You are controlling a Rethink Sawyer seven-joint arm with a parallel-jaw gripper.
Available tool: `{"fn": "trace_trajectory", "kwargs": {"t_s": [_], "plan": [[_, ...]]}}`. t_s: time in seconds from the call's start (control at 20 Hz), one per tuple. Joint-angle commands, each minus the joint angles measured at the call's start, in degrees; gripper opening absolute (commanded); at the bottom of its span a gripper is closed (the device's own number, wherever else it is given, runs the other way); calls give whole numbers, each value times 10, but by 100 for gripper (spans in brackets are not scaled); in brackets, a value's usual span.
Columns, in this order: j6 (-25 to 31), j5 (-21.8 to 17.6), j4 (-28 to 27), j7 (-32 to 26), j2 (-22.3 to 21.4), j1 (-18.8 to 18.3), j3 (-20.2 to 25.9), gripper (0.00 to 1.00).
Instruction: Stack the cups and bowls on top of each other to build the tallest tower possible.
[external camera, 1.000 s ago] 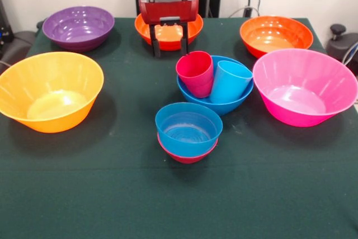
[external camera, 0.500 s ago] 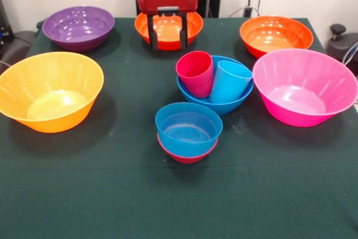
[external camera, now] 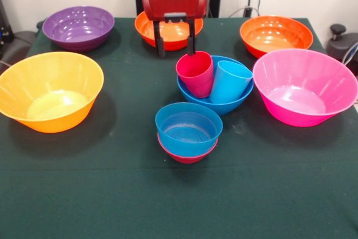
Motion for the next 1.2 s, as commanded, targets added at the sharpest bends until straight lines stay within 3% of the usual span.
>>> {"fn": "trace_trajectory", "kwargs": {"t_s": [0.05,0.4,0.7,1.2], "plan": [[21,-9,-66,13,80,24,8,100],[-8,-28,-93,2,122,15,6,100],[6,-27,-110,-15,128,6,15,100],[-16,-46,-81,-10,127,-4,-1,100]]}}
